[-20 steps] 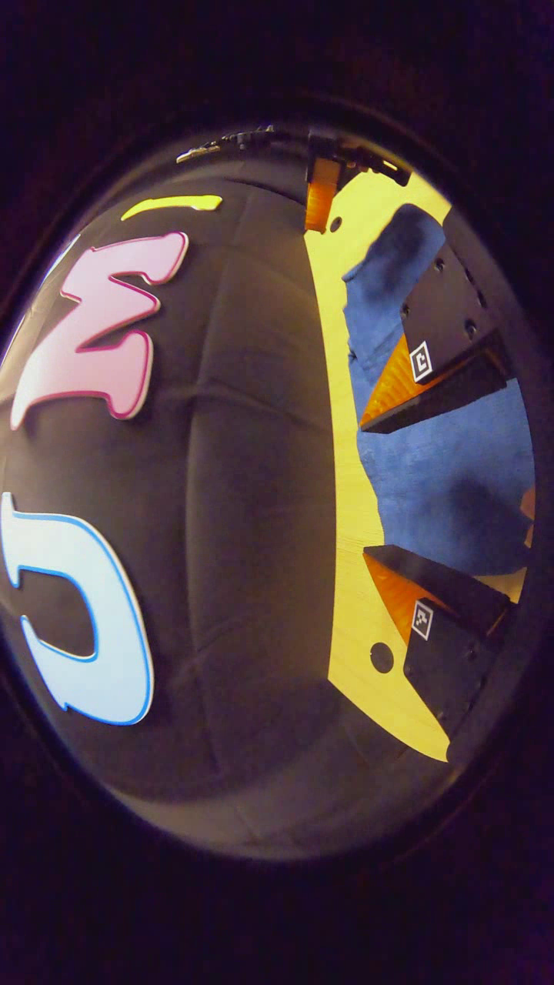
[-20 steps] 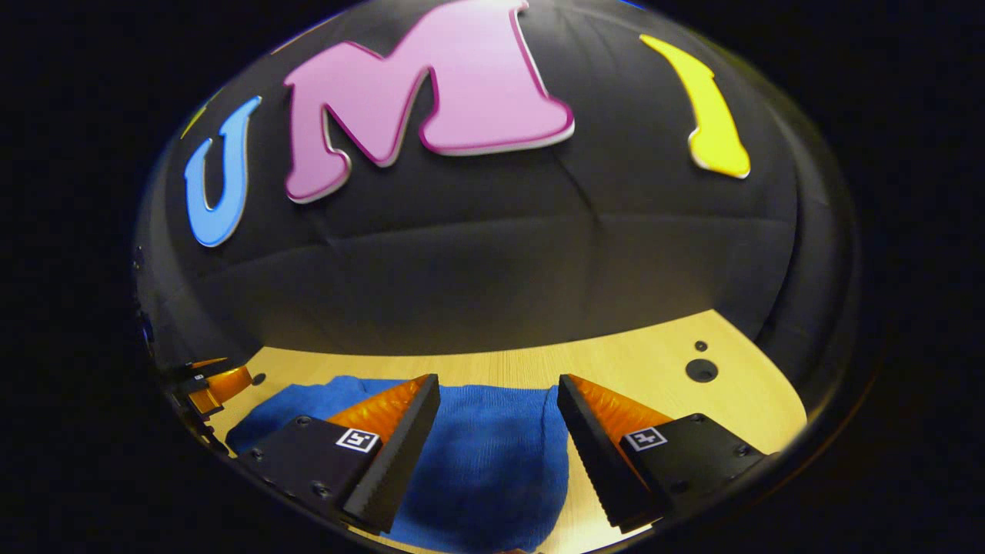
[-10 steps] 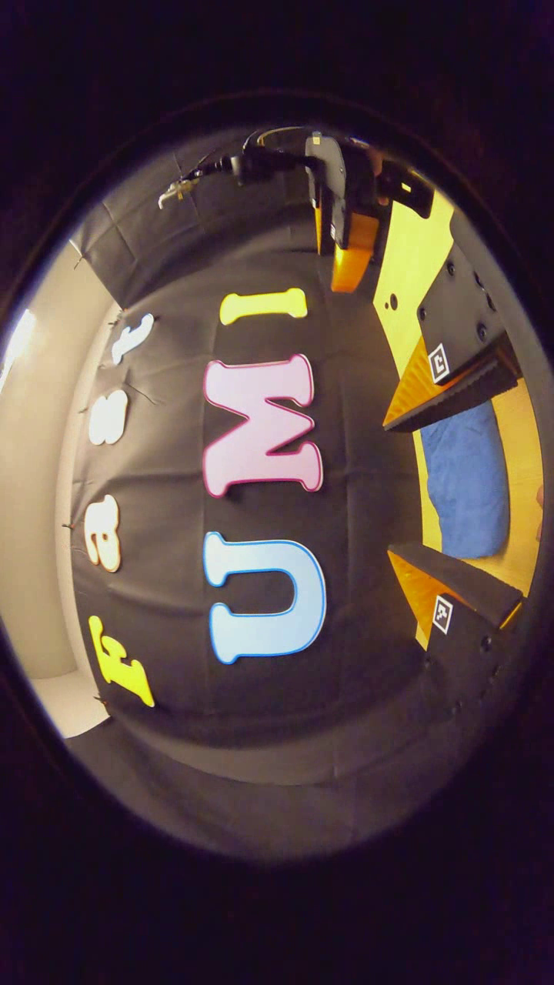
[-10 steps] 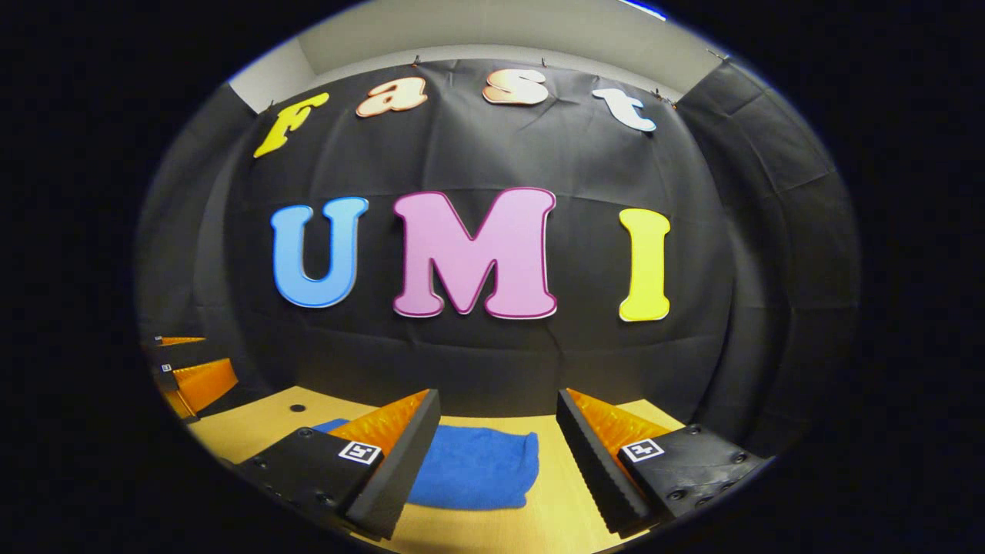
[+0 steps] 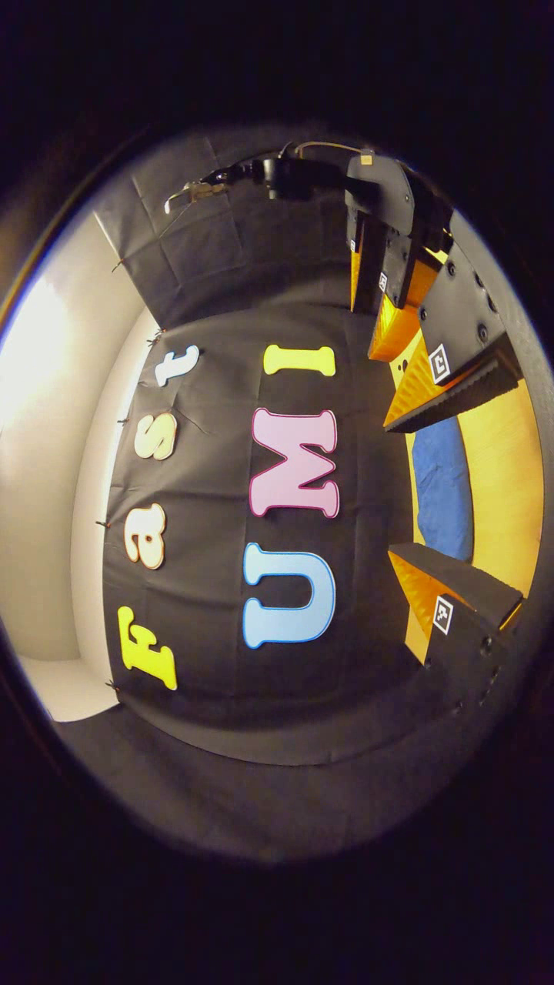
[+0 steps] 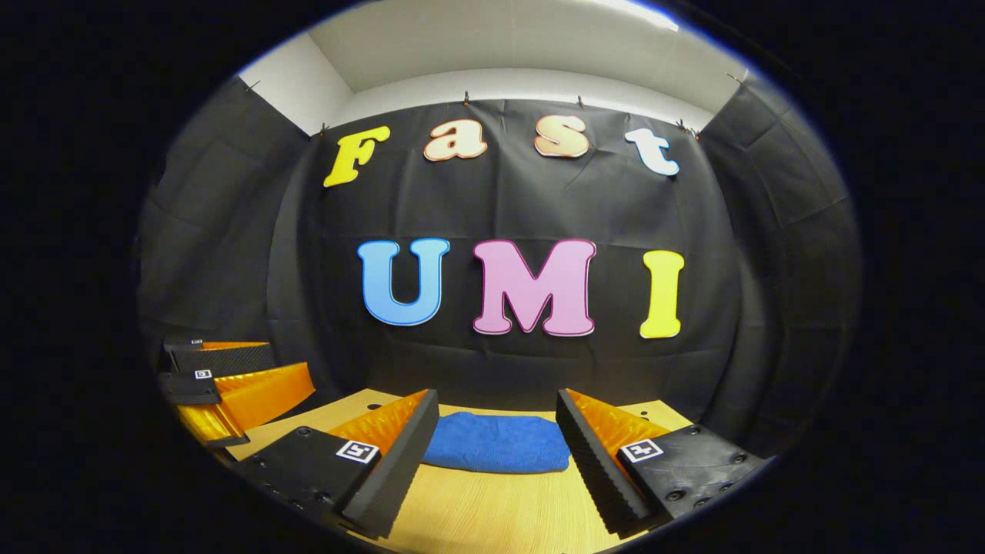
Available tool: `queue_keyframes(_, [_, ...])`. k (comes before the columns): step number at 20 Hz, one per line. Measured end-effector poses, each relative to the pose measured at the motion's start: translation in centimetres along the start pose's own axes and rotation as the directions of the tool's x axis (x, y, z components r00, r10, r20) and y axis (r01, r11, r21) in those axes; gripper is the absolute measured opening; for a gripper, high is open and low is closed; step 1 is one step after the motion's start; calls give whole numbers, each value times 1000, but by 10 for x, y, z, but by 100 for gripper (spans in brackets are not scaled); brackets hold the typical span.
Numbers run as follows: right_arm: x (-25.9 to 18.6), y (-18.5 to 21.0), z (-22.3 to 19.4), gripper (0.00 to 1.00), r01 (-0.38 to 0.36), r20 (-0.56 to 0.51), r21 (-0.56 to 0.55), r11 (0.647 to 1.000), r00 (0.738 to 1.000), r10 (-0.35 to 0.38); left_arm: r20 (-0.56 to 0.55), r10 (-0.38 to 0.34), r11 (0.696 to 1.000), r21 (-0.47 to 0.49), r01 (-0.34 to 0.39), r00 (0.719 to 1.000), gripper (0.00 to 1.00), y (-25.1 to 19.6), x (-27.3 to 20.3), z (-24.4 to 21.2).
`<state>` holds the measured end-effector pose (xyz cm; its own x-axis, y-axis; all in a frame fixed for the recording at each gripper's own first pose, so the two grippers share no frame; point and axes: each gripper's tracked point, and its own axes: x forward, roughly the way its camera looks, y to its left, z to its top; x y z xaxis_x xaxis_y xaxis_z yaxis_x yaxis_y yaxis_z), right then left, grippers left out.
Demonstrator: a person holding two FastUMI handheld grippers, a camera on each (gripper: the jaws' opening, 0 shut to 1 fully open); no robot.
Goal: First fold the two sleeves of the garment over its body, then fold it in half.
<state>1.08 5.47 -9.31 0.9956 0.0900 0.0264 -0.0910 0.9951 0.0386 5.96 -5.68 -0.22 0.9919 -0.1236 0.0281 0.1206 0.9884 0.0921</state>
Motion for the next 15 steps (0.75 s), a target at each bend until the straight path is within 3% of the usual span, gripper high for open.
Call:
queue_keyframes(5, [-20,2,24,98,6,52,0,1000,999,-6,52,39,999,16,-40,998,84,16,-24,19])
queue_keyframes(15, [-31,-17,32,98,70,42,-1,998,997,-70,25,74,997,-7,-74,997,80,37,-33,14])
